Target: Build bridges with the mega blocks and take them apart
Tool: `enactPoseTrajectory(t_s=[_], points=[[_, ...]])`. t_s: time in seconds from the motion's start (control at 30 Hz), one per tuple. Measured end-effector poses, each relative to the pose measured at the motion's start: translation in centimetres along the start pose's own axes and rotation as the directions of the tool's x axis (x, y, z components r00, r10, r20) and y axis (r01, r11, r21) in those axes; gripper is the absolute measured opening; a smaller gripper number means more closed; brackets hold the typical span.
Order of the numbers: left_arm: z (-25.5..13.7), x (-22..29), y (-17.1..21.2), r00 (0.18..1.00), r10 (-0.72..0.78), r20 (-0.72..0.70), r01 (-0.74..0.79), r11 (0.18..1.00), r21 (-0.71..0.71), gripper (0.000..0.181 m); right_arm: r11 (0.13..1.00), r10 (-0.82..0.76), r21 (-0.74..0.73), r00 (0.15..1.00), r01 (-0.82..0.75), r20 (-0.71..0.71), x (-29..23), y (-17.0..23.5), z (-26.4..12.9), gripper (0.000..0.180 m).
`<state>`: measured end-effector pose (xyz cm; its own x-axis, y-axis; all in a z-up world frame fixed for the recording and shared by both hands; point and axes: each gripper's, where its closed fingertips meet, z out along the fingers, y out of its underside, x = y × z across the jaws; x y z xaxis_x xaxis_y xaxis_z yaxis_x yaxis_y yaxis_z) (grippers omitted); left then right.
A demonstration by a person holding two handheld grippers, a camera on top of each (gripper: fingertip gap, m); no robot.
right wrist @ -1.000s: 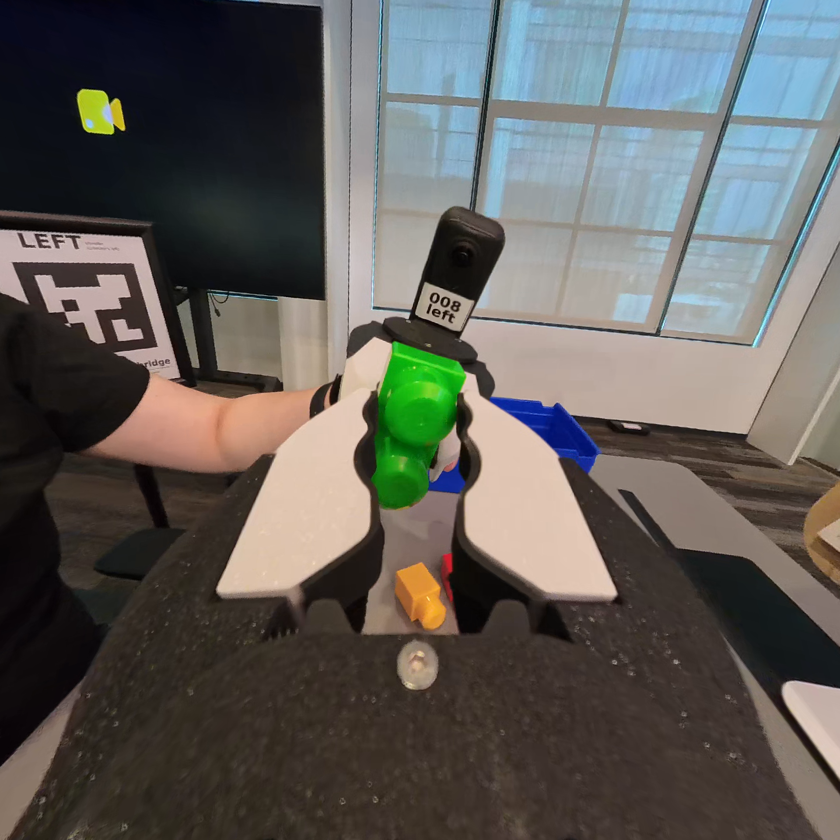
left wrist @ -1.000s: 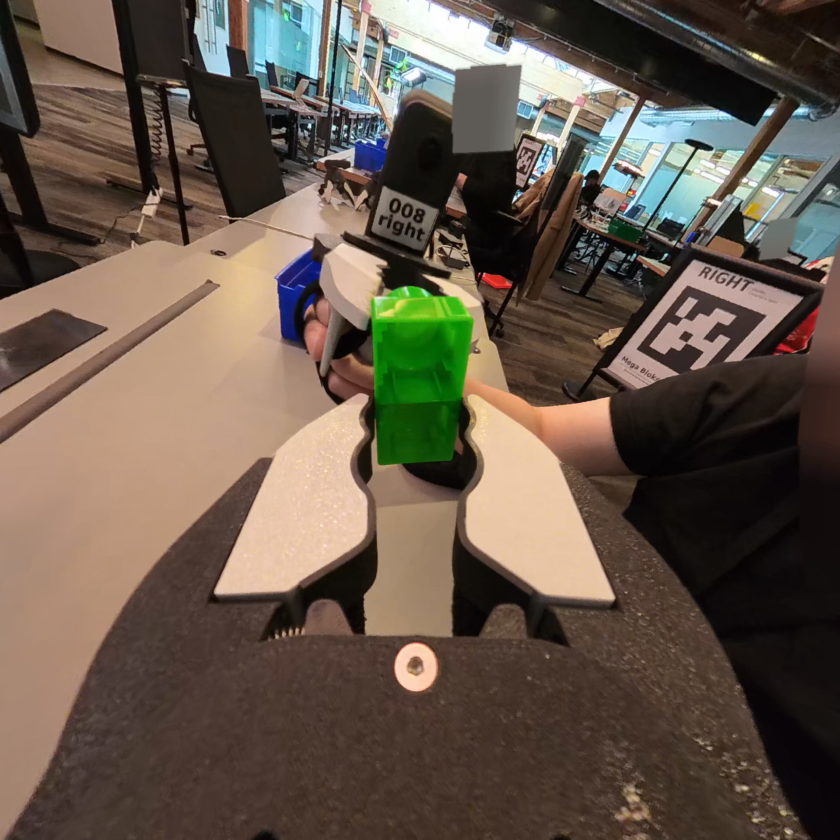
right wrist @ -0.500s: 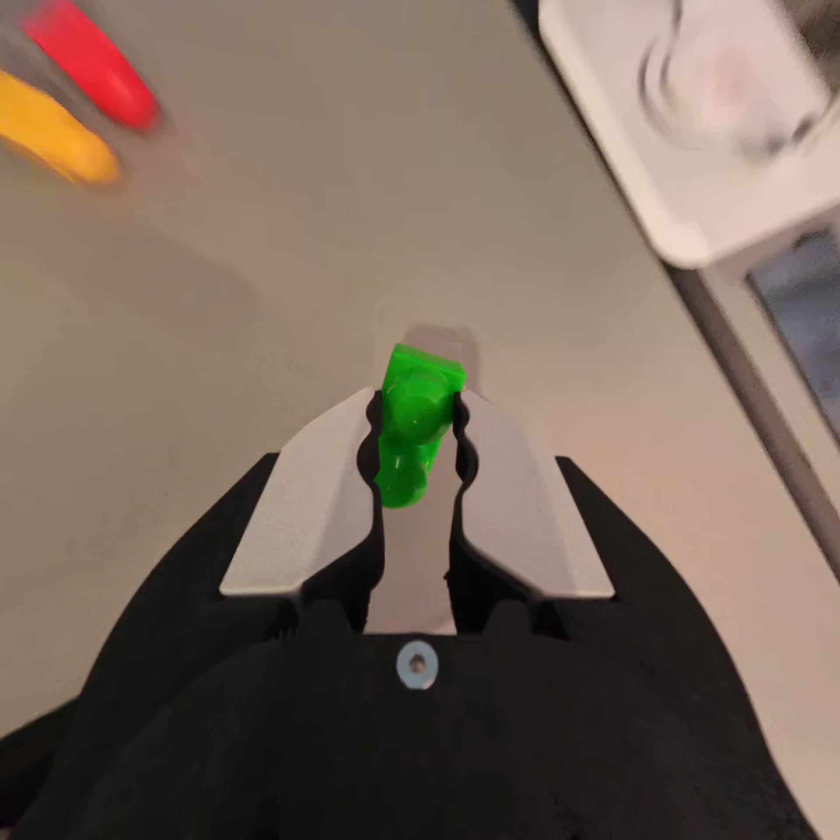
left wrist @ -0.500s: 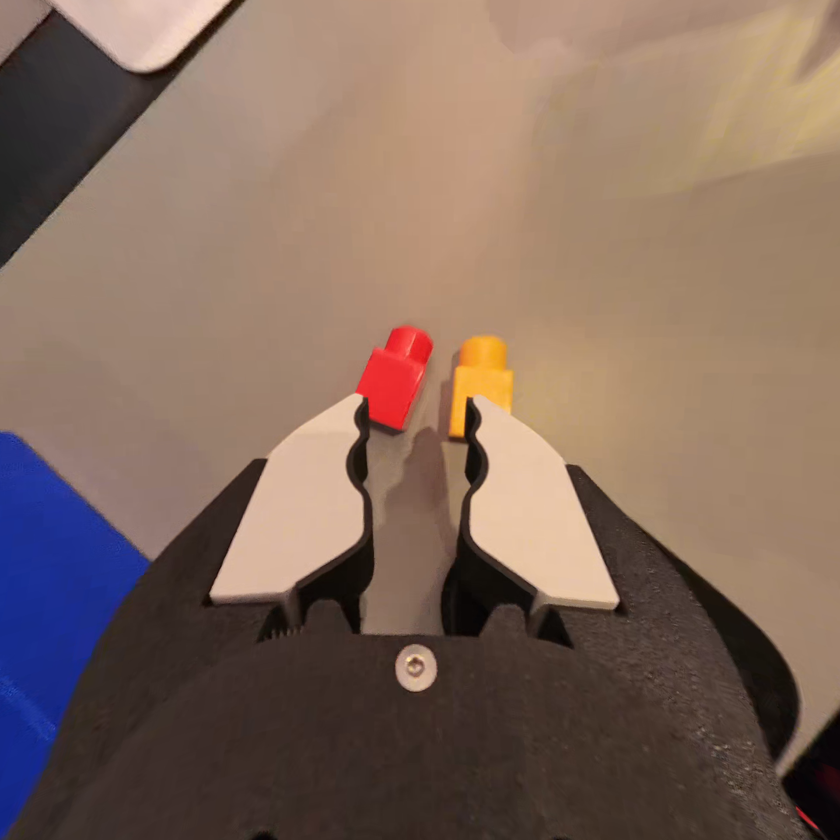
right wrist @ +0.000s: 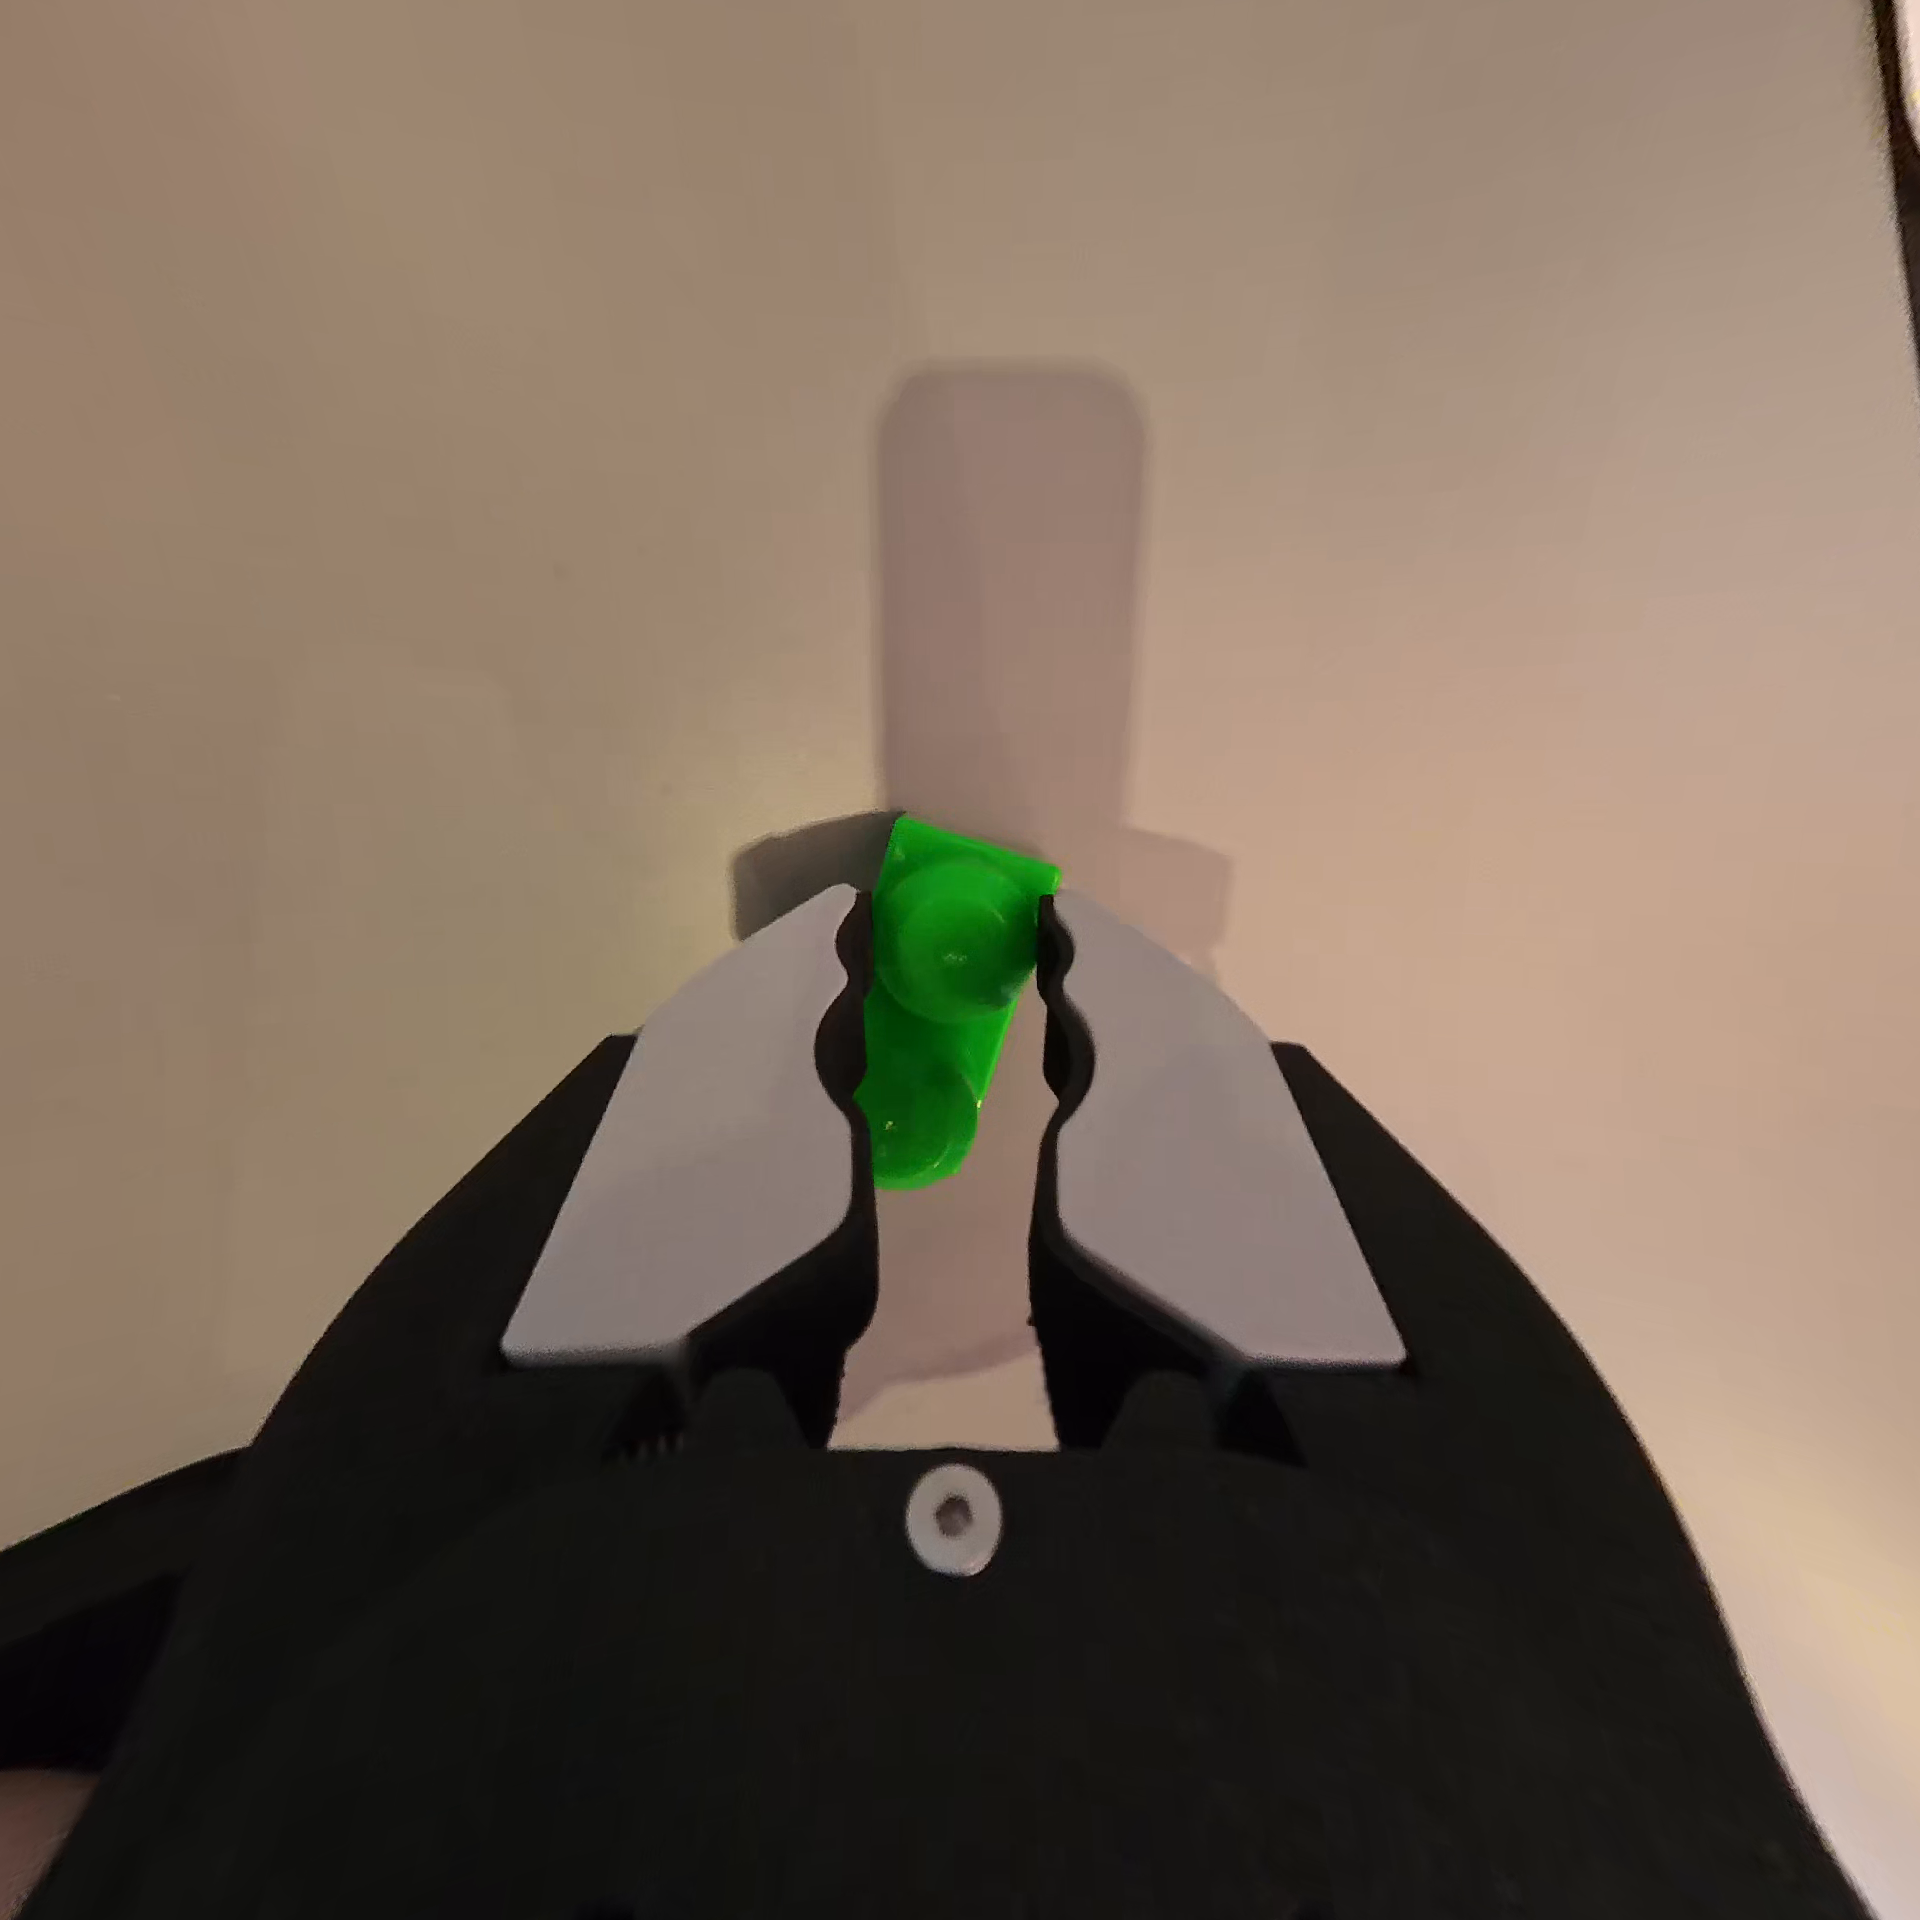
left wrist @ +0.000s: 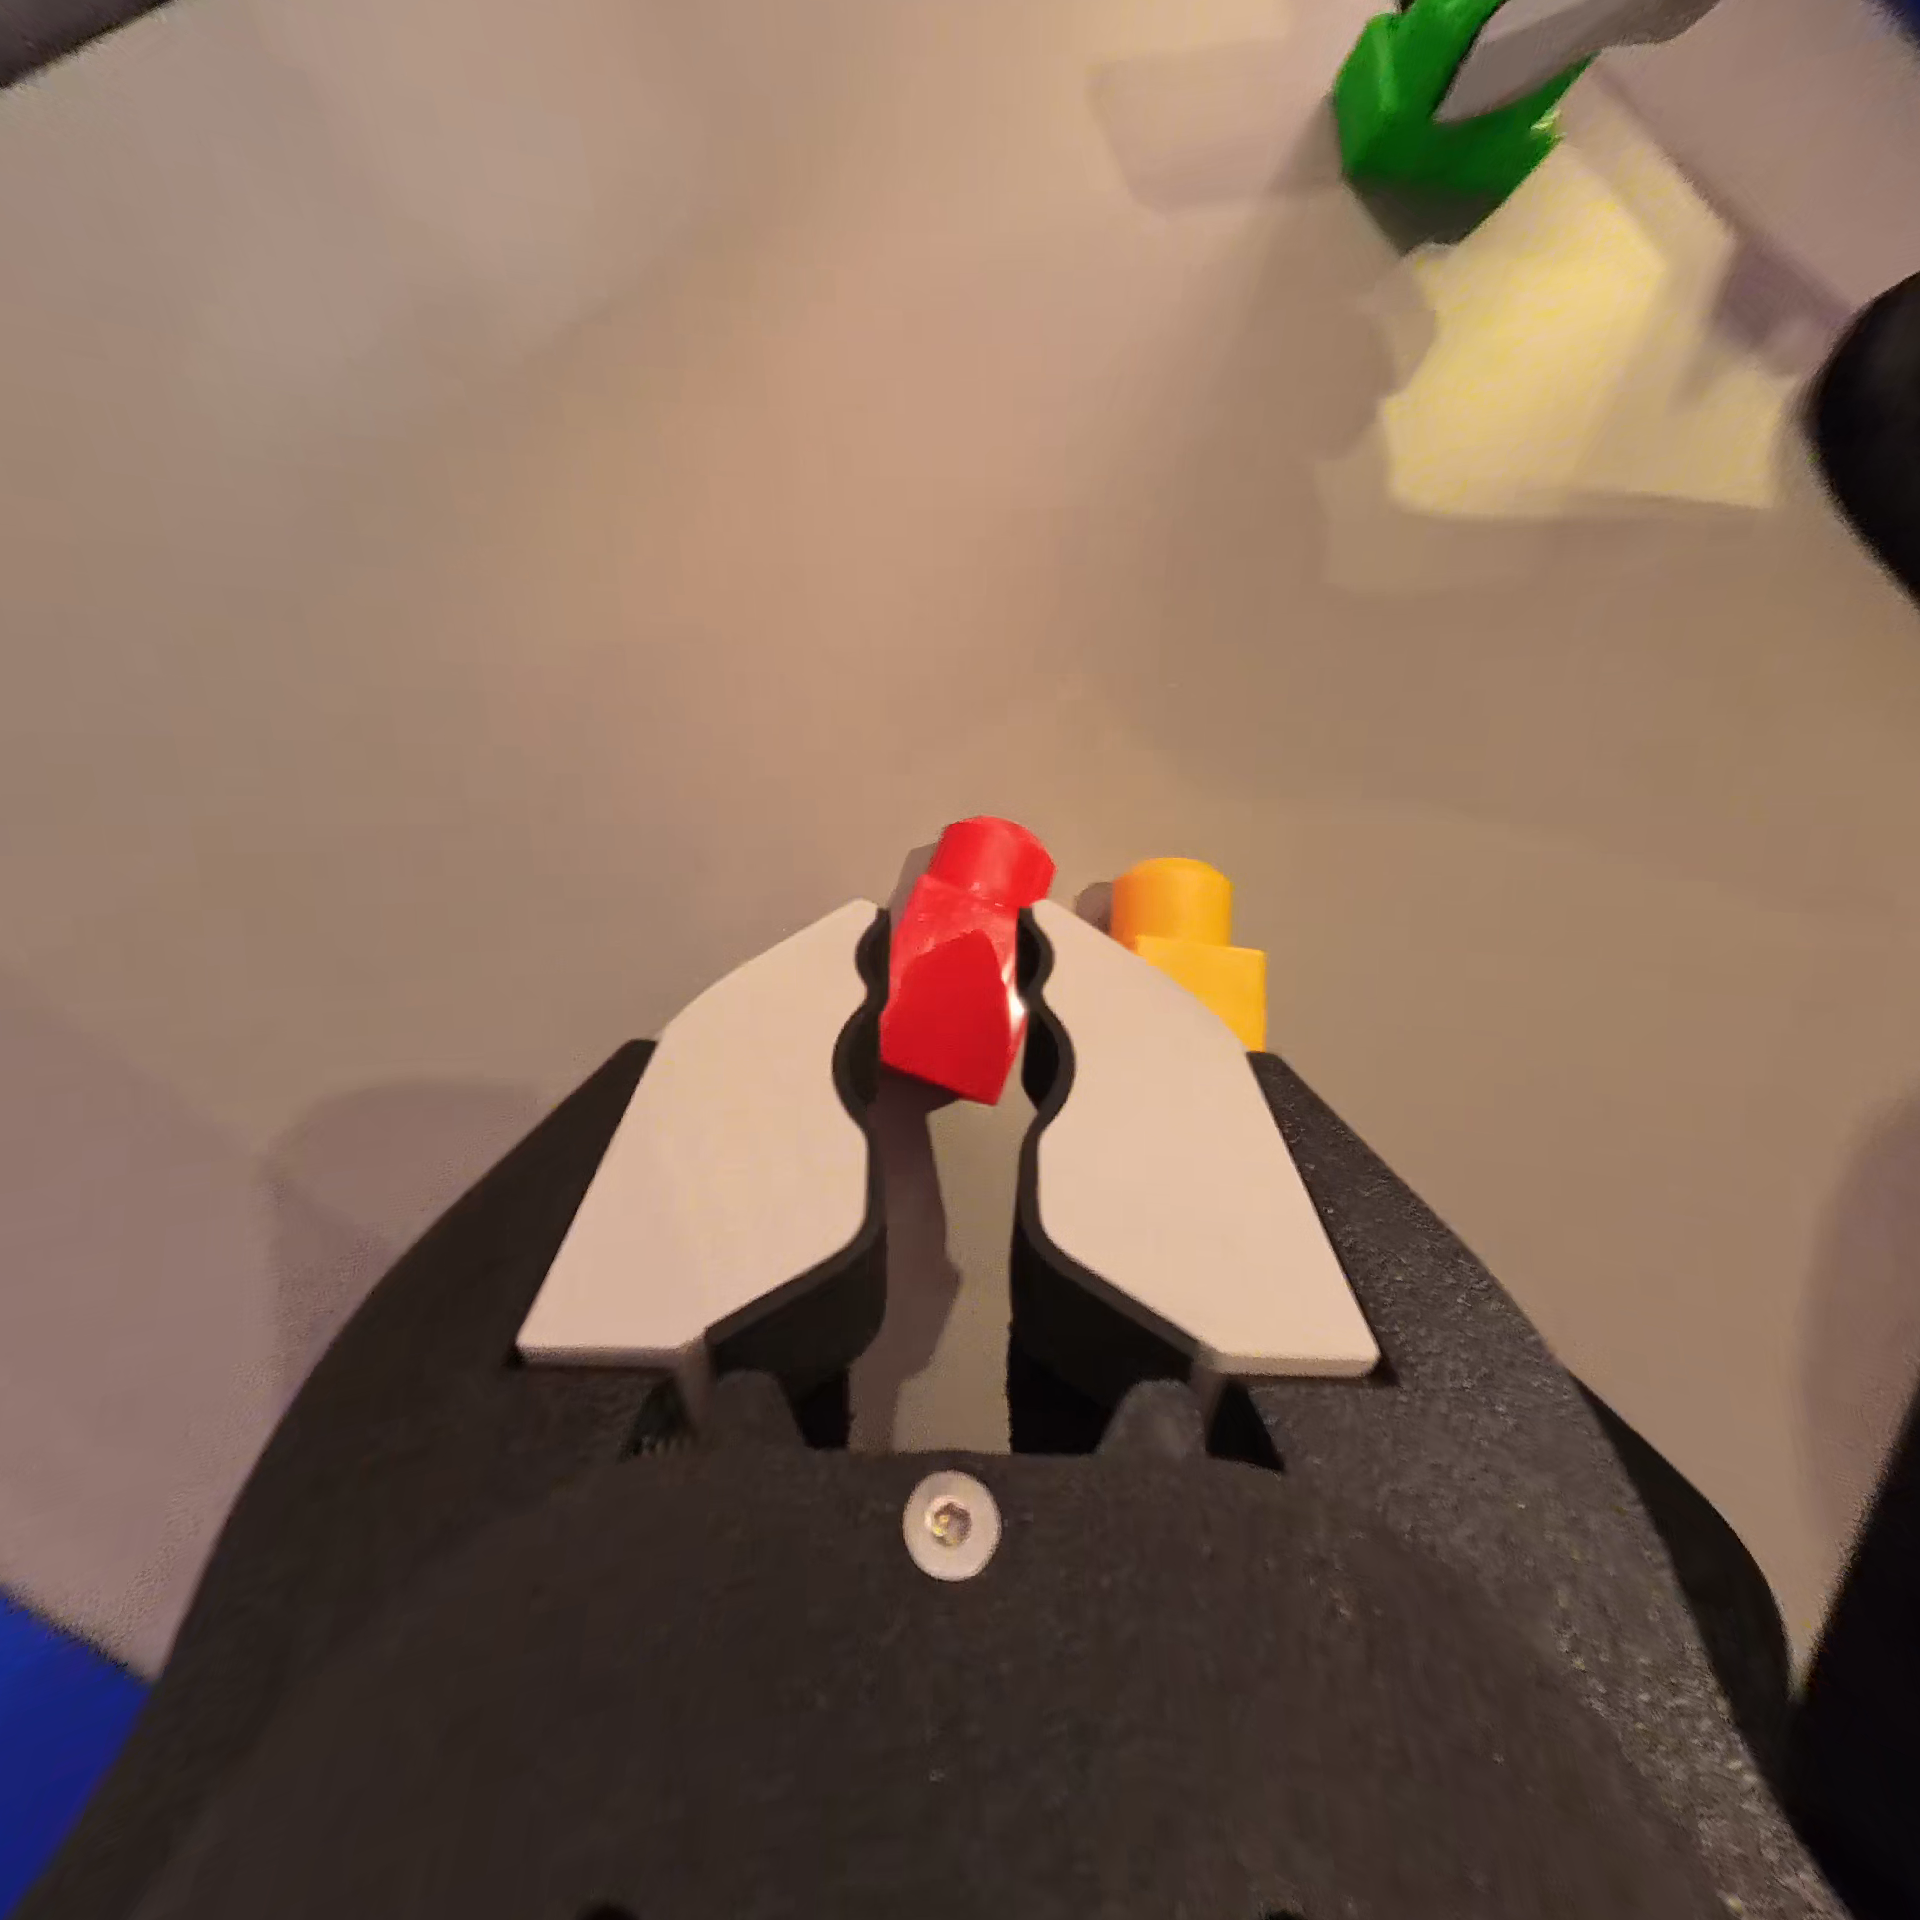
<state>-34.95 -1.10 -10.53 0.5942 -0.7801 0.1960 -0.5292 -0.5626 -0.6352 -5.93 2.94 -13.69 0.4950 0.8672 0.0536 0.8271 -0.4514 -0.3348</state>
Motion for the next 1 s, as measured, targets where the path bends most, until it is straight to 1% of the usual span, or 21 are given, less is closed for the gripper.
enactPoseTrajectory(t_s=[0.07, 0.17, 0.33, 0.4, 0.63, 0.7, 0.8, 1.0], points=[[-0.1, 0.4, 0.3, 0.999, -0.003, -0.046, 0.003, 1.0, -0.015, 0.023, 1.0, 0.004, -0.003, 1.0, -0.004, -0.002, 0.1, 0.0, 0.0, 0.031], [-0.3, 0.0, 1.0, 0.998, 0.049, -0.033, -0.051, 0.998, -0.044, 0.025, 0.999, 0.0, 0.035, 1.0, 0.001, -0.029, 0.4, -0.6, -0.3, 0.036], [-0.4, -0.3, 2.1, 0.983, 0.182, -0.011, -0.182, 0.976, -0.118, 0.032, 0.993, -0.013, 0.116, 0.993, 0.027, -0.118, 1.3, -1.9, -2.2, 0.056], [-0.3, -0.1, 2.3, 0.979, 0.205, -0.023, -0.206, 0.969, -0.138, 0.033, 0.99, -0.004, 0.141, 0.989, 0.025, -0.147, 1.7, -2.0, -3.2, 0.057], [0.2, 0.2, 1.5, 0.989, 0.127, -0.073, -0.134, 0.986, -0.097, 0.029, 0.984, 0.005, 0.177, 0.98, 0.031, -0.198, 2.2, -1.7, -5.7, 0.058], [0.3, 0.0, 1.2, 0.992, 0.102, -0.074, -0.107, 0.991, -0.078, 0.024, 0.984, 0.003, 0.177, 0.979, 0.034, -0.203, 2.2, -1.7, -5.9, 0.057], [0.3, 0.3, 1.0, 0.992, 0.044, -0.119, -0.051, 0.997, -0.057, 0.016, 0.986, 0.002, 0.161, 0.977, 0.033, -0.212, 2.4, -1.4, -5.8, 0.056], [0.2, 0.2, 1.1, 0.99, 0.014, -0.14, -0.024, 0.998, -0.065, 0.015, 0.987, 0.003, 0.16, 0.978, 0.031, -0.209, 2.4, -1.3, -5.8, 0.054]])
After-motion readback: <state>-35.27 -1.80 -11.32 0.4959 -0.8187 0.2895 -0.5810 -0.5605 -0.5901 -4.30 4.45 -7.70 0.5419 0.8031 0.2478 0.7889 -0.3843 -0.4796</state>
